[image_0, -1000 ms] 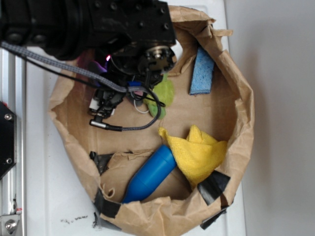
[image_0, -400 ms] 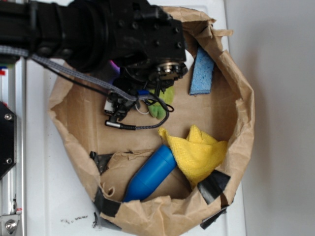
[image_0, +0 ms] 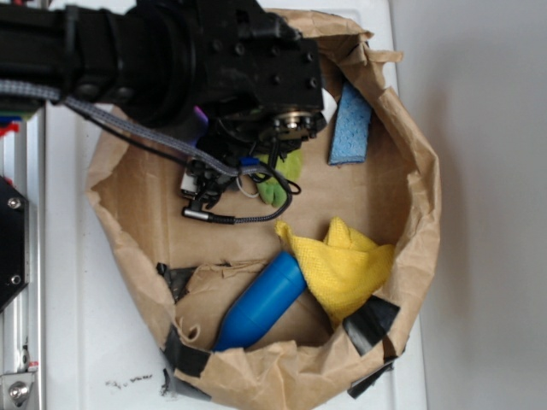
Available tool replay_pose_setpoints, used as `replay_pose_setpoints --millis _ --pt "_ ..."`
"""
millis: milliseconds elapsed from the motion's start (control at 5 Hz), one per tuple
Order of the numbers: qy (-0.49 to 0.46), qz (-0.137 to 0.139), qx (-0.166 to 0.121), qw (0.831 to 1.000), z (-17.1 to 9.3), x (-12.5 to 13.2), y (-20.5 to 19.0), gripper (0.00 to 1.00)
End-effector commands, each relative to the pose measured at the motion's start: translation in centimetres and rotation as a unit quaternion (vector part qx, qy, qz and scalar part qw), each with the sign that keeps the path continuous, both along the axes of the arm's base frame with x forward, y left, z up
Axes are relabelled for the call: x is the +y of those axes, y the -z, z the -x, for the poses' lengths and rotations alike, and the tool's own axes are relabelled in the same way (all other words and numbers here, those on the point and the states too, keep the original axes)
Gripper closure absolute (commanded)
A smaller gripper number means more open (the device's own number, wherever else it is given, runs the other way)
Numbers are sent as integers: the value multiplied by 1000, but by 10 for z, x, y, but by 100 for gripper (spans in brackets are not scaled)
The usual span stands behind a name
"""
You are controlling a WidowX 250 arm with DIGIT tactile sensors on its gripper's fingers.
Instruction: Grab the gray animal.
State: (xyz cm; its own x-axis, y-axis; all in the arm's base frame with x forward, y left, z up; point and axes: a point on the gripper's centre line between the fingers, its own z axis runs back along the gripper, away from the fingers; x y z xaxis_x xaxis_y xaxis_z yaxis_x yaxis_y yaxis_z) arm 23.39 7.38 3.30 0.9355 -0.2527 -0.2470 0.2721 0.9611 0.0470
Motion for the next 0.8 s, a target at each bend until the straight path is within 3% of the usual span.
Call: replay_pose_setpoints --millis 0,200,400,600 --pt "-9 1 -15 1000 -8 -1 -8 100" --pt "-9 5 -19 1000 -8 -1 -12 100" --pt "-10 -2 -43 999 -7 -4 -34 100" --pt "-29 21 -69 997 -12 -19 -82 100"
